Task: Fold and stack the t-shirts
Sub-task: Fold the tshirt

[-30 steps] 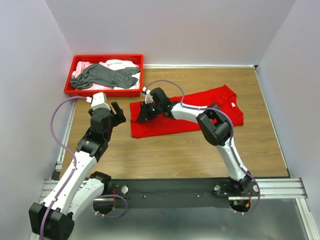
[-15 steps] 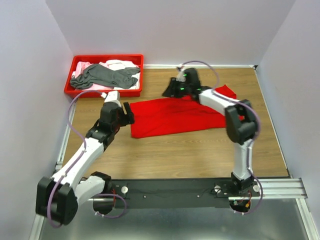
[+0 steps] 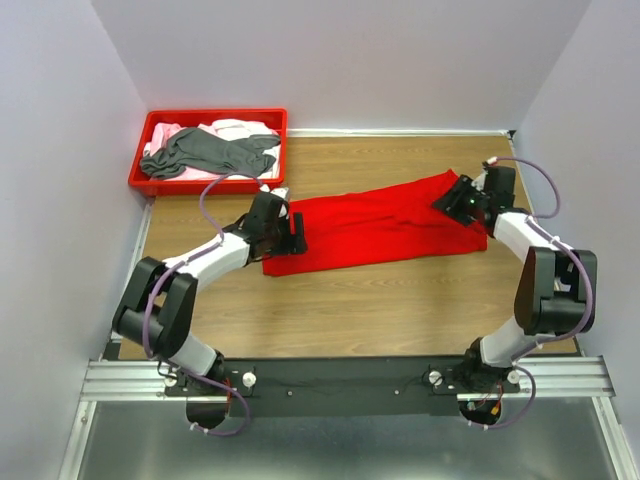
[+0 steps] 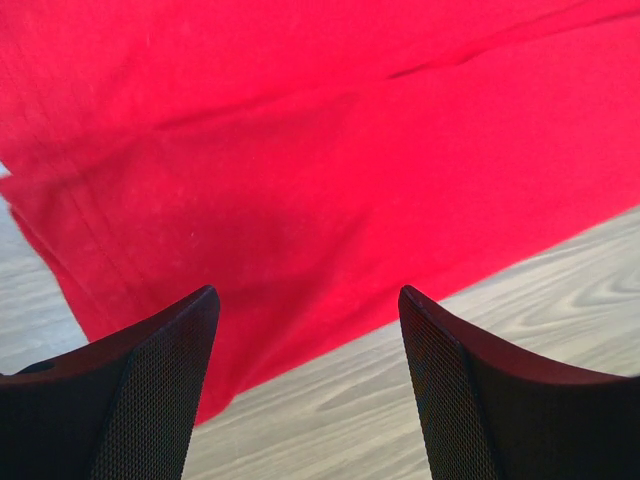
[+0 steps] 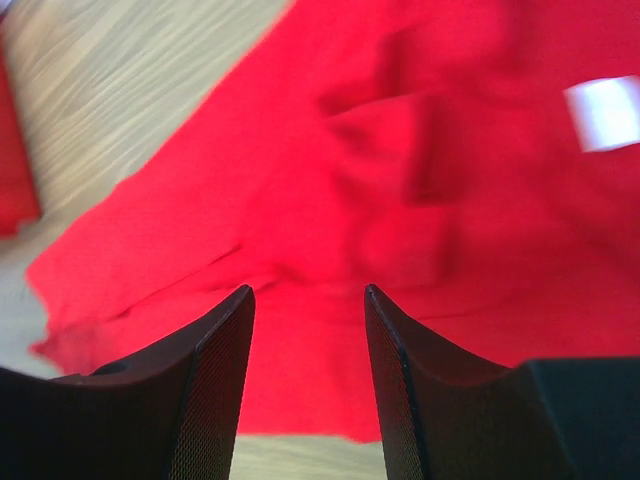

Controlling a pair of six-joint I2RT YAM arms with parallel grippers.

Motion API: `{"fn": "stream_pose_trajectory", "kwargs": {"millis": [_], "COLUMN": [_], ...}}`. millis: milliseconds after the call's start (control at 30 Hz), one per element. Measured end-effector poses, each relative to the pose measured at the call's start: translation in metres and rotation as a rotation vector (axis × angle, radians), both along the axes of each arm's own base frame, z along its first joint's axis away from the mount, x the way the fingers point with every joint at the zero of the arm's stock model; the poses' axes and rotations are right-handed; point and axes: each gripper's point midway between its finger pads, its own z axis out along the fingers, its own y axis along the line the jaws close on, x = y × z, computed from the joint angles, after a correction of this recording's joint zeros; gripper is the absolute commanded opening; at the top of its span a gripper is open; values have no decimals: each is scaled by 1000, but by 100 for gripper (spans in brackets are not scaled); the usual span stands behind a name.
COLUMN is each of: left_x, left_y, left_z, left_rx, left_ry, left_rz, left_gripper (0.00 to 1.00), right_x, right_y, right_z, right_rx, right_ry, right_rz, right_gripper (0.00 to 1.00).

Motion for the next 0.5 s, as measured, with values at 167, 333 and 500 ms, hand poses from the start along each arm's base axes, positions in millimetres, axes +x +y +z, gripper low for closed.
{"fn": "stream_pose_trajectory", "kwargs": {"millis": [167,333,500], "left_x": [-10,-7,3], "left_y": [4,10,24], "left_z": [-16,6,48], "left_rx": [26,33,51], "left_ry": [65,2,-149], "left_rz": [-4,10,44], "left_gripper": [82,83,83], "right_x": [3,5,5], "right_y": [-32,-34,-33], "right_z": [-26,-49,-69], "right_rx": [6,13,31], "right_ry": [66,123,171], "right_rz": [-76,-81,-80], "right_gripper": [55,56,55]}}
